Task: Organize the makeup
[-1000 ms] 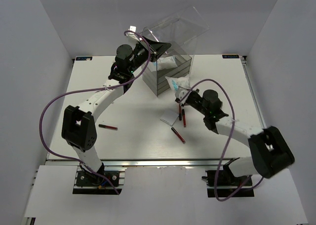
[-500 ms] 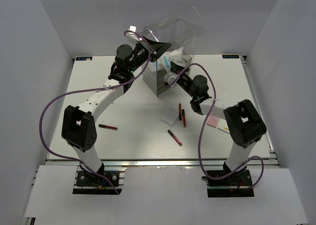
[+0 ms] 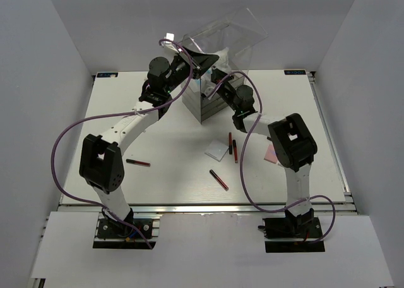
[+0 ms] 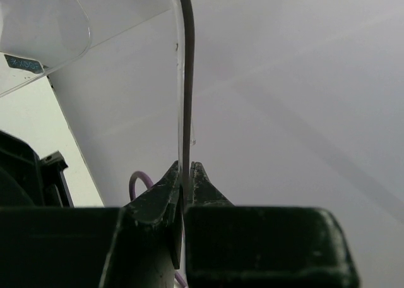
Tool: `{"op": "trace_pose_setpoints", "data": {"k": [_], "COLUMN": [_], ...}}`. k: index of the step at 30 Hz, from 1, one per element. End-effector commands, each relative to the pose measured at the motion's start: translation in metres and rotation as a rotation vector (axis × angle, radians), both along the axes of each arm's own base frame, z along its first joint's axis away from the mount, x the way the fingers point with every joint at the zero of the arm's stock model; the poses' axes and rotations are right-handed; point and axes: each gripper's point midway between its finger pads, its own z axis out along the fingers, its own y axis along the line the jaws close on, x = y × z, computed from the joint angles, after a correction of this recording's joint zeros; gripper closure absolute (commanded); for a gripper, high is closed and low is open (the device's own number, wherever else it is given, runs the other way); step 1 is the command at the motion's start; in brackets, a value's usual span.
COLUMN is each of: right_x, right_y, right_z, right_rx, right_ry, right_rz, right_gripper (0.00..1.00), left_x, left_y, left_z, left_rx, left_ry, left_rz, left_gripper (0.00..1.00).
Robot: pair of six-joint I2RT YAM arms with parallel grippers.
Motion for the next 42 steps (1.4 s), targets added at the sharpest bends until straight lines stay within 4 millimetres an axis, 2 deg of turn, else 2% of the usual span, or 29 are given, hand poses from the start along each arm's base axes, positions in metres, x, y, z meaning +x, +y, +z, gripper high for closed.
{"op": "trace_pose_setpoints", "data": {"k": [1, 6, 8, 9, 12, 13, 16, 18, 19, 20, 21, 23, 25, 26, 27, 28, 30, 31, 32, 33, 34, 35, 36, 37, 38, 39, 40, 42], "right_x": [0.015, 0.034, 0.040, 0.042, 0.047, 0.048, 0.045, 0.038, 0.032, 0.023, 0.014, -0.011, -0.035, -0.055, -0.072, -0.093, -0.125, -0.147, -0.158, -0.177, -0.202, -0.219, -0.239, -0.263, -0.274, -0.286, -0.295, -0.300], "right_y": [-0.011, -0.013, -0.012, -0.012, -0.013, -0.012, -0.016, -0.019, -0.021, -0.026, -0.027, -0.035, -0.036, -0.043, -0.040, -0.048, -0.047, -0.052, -0.056, -0.053, -0.057, -0.059, -0.058, -0.056, -0.056, -0.059, -0.058, -0.058], "right_z": [0.033, 0.024, 0.013, 0.014, 0.003, 0.001, -0.003, 0.003, -0.009, 0.007, 0.010, 0.014, 0.012, 0.015, -0.001, 0.002, -0.009, -0.024, -0.029, -0.033, -0.049, -0.056, -0.064, -0.069, -0.076, -0.093, -0.092, -0.096], "right_rx": [0.027, -0.020, -0.066, -0.073, -0.121, -0.127, -0.146, -0.155, -0.165, -0.150, -0.146, -0.147, -0.145, -0.151, -0.192, -0.200, -0.247, -0.298, -0.307, -0.311, -0.333, -0.346, -0.350, -0.364, -0.372, -0.381, -0.378, -0.334], "right_ry": [-0.085, -0.067, -0.043, -0.046, -0.029, -0.025, -0.016, -0.014, 0.012, -0.008, -0.012, 0.000, 0.031, 0.050, 0.120, 0.145, 0.225, 0.326, 0.382, 0.440, 0.561, 0.621, 0.668, 0.717, 0.741, 0.785, 0.780, 0.829], "right_rz": [-0.046, -0.052, -0.048, -0.049, -0.051, -0.050, -0.045, -0.028, -0.016, -0.010, 0.013, 0.044, 0.112, 0.136, 0.209, 0.243, 0.361, 0.408, 0.437, 0.506, 0.554, 0.593, 0.651, 0.685, 0.699, 0.695, 0.699, 0.681], "right_gripper": [1.00, 1.00, 0.92, 0.88, 0.65, 0.46, 0.23, 0.16, 0.16, 0.15, 0.15, 0.15, 0.16, 0.16, 0.19, 0.21, 0.30, 0.33, 0.36, 0.44, 0.46, 0.48, 0.53, 0.53, 0.54, 0.54, 0.54, 0.54], "left_x": [0.005, 0.006, 0.008, 0.008, 0.009, 0.009, 0.010, 0.011, 0.011, 0.010, 0.011, 0.011, 0.011, 0.012, 0.012, 0.011, 0.011, 0.011, 0.012, 0.012, 0.010, 0.009, 0.007, 0.005, 0.001, 0.000, -0.002, -0.005], "left_y": [0.002, 0.001, 0.001, 0.001, 0.001, 0.001, 0.002, 0.002, 0.002, 0.002, 0.002, 0.002, 0.002, 0.002, 0.002, 0.002, 0.001, 0.002, 0.002, 0.002, 0.004, 0.006, 0.007, 0.009, 0.011, 0.013, 0.014, 0.017], "left_z": [0.005, 0.004, 0.003, 0.003, 0.002, 0.003, 0.001, 0.001, 0.001, 0.002, 0.000, -0.001, -0.005, -0.007, -0.008, -0.012, -0.017, -0.019, -0.031, -0.037, -0.038, -0.044, -0.061, -0.065, -0.065, -0.073, -0.076, -0.082], "left_rx": [-0.025, -0.027, -0.026, -0.028, -0.028, -0.029, -0.029, -0.029, -0.028, -0.030, -0.029, -0.028, -0.025, -0.022, -0.021, -0.016, -0.003, 0.011, 0.042, 0.067, 0.097, 0.120, 0.152, 0.163, 0.167, 0.179, 0.191, 0.220], "left_ry": [-0.003, -0.002, -0.001, -0.001, 0.000, -0.001, 0.000, 0.000, 0.002, -0.001, 0.004, 0.005, 0.012, 0.015, 0.019, 0.026, 0.042, 0.044, 0.083, 0.099, 0.095, 0.114, 0.158, 0.164, 0.170, 0.186, 0.188, 0.213], "left_rz": [-0.006, -0.013, -0.013, -0.012, -0.012, -0.011, -0.009, -0.006, -0.006, -0.008, -0.006, -0.006, -0.008, -0.007, -0.008, -0.009, -0.010, -0.006, -0.004, 0.001, 0.008, 0.014, 0.020, 0.022, 0.025, 0.031, 0.034, 0.037], "left_gripper": [1.00, 1.00, 1.00, 1.00, 1.00, 1.00, 1.00, 1.00, 1.00, 1.00, 1.00, 1.00, 1.00, 1.00, 1.00, 1.00, 1.00, 1.00, 0.96, 0.91, 0.85, 0.82, 0.81, 0.79, 0.78, 0.76, 0.74, 0.66]}}
